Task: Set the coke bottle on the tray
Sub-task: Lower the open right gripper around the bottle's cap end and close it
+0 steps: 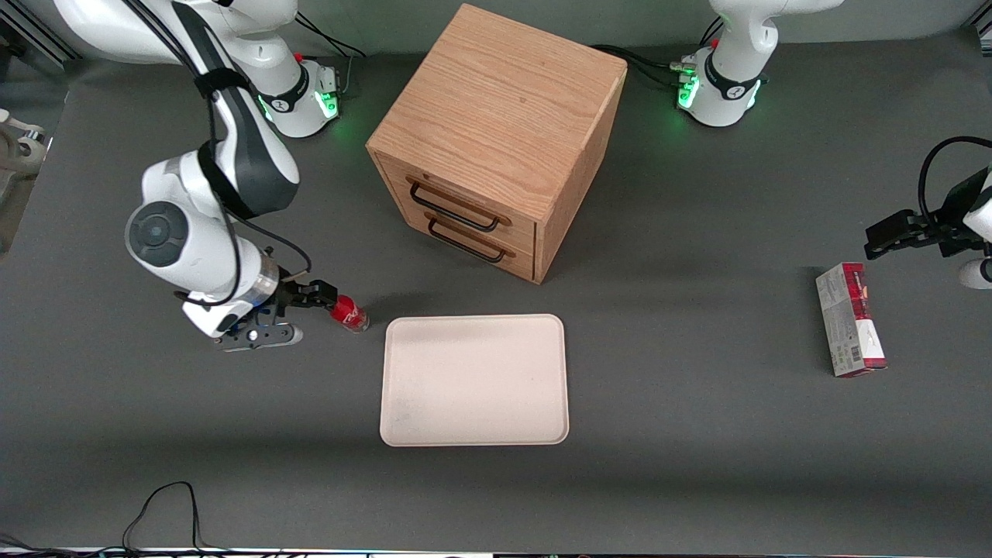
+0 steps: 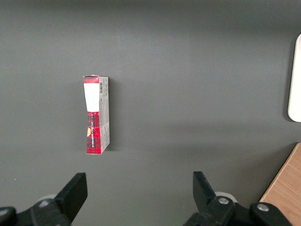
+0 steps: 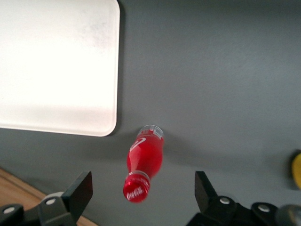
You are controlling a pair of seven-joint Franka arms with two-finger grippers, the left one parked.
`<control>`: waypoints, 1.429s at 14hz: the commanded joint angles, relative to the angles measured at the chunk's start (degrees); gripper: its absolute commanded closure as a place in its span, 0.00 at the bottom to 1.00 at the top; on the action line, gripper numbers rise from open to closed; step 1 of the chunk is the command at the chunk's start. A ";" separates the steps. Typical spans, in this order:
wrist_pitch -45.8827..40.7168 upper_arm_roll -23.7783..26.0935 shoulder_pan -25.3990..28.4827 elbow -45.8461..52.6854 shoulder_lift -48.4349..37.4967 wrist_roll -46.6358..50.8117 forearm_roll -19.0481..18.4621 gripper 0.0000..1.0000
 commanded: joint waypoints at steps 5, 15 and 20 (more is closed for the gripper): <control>8.27 0.17 0.89 -10.53 -2.91 2.62 0.35 0.02; 8.18 -0.01 0.72 -9.75 -2.92 4.38 0.88 1.00; 5.13 -0.01 0.81 -3.72 -1.78 4.82 0.79 1.00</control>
